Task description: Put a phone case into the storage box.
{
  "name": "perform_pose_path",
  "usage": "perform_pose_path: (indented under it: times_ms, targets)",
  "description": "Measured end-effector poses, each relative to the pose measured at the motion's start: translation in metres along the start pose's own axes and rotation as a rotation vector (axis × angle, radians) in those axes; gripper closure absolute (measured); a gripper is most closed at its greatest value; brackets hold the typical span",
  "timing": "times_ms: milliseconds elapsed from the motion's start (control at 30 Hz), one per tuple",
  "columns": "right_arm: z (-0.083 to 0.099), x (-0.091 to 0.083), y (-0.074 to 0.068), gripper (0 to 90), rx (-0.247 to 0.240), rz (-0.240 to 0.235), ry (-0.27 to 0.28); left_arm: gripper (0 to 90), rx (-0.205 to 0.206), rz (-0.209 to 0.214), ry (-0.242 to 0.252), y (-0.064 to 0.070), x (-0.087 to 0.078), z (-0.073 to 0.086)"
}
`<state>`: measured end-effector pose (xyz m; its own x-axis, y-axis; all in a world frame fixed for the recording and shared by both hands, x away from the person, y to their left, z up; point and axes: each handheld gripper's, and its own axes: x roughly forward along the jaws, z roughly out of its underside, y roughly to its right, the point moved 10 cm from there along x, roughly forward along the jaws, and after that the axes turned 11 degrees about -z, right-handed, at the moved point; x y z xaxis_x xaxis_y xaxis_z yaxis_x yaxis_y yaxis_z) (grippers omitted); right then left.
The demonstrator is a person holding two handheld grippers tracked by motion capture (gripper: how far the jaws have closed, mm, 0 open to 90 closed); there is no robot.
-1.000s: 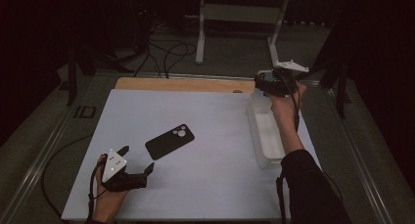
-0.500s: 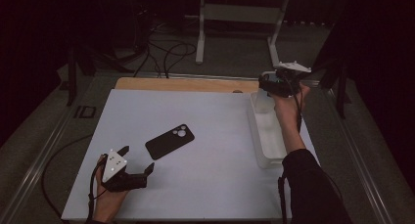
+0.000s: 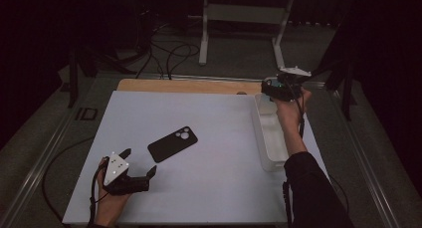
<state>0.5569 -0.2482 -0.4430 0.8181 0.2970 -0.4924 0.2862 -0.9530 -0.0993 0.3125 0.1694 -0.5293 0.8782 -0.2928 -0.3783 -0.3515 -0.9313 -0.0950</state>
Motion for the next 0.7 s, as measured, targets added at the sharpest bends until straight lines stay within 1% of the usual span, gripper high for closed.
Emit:
perform_pose_path:
  times_ms: [433,700]
  targets:
    - [0.01,0.011,0.001,16.2,0.01,0.0,-0.022,0.2,-0.003,-0.001,0.001,-0.001,0.0,0.0]
    - [0.021,0.019,0.003,16.1,0.02,0.012,-0.043,0.2,-0.002,-0.001,0.001,-0.001,0.0,0.0]
